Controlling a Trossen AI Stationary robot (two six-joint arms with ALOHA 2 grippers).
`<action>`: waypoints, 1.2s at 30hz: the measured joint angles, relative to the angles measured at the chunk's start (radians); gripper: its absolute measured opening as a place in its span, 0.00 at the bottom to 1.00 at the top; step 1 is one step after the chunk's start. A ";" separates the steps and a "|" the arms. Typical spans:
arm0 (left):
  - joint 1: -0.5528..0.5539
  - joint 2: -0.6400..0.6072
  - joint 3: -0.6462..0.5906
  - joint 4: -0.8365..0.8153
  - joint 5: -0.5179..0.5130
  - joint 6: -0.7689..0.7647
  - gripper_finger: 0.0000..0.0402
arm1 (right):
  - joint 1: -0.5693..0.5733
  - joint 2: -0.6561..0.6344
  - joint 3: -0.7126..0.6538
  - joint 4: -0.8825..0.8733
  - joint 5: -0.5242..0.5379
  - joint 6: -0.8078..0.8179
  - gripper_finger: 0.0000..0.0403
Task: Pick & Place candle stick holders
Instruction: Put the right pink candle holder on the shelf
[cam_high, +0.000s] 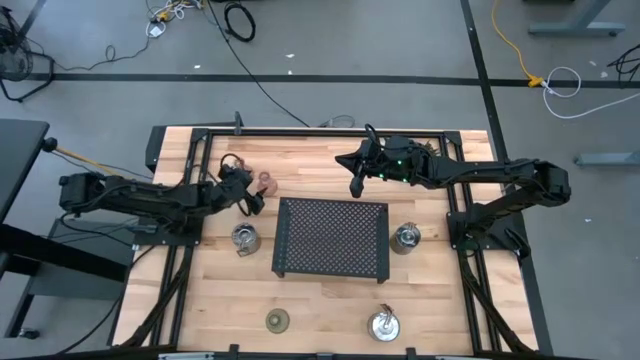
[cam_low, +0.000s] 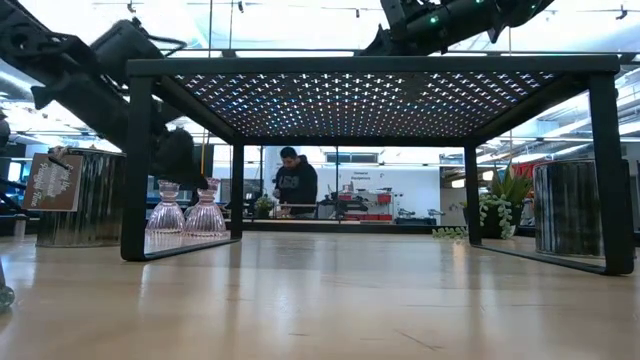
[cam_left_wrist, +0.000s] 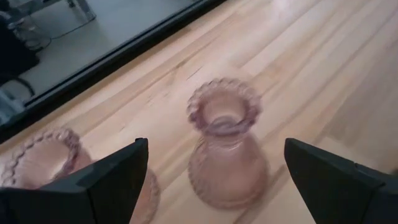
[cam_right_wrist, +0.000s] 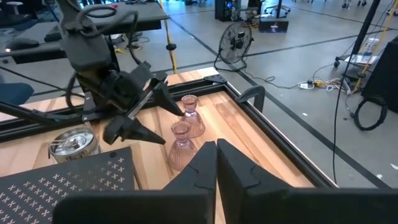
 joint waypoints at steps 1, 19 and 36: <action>0.008 0.015 0.000 0.000 0.000 0.000 0.94 | 0.000 0.000 0.000 0.000 0.000 0.000 0.03; 0.096 0.253 0.000 0.284 0.087 0.056 0.93 | 0.000 0.000 0.000 0.000 -0.003 0.002 0.03; 0.133 0.307 0.004 0.380 0.146 0.092 0.30 | 0.000 0.000 0.000 0.000 -0.002 0.006 0.03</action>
